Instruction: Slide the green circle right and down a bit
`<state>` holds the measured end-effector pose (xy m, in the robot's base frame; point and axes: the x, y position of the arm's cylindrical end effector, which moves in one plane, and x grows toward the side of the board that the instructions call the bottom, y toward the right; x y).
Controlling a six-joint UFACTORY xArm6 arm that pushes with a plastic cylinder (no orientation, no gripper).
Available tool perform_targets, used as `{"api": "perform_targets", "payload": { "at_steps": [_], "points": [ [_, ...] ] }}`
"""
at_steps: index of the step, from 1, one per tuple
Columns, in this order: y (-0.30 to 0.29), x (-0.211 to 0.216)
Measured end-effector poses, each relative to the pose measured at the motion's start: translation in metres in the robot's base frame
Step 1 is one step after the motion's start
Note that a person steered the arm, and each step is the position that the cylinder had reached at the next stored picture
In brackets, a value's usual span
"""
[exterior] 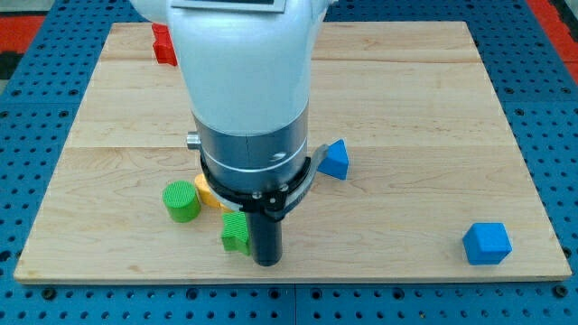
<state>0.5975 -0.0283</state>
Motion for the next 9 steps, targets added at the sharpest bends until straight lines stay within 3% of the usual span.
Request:
{"api": "perform_targets", "payload": {
  "at_steps": [1,2,3,4,6,7,9],
  "points": [
    [-0.017,0.021],
    [-0.07,0.019],
    [-0.144,-0.005],
    [-0.154,-0.036],
    [-0.138,-0.076],
    [-0.096,-0.081],
    [-0.087,-0.064]
  ]
}}
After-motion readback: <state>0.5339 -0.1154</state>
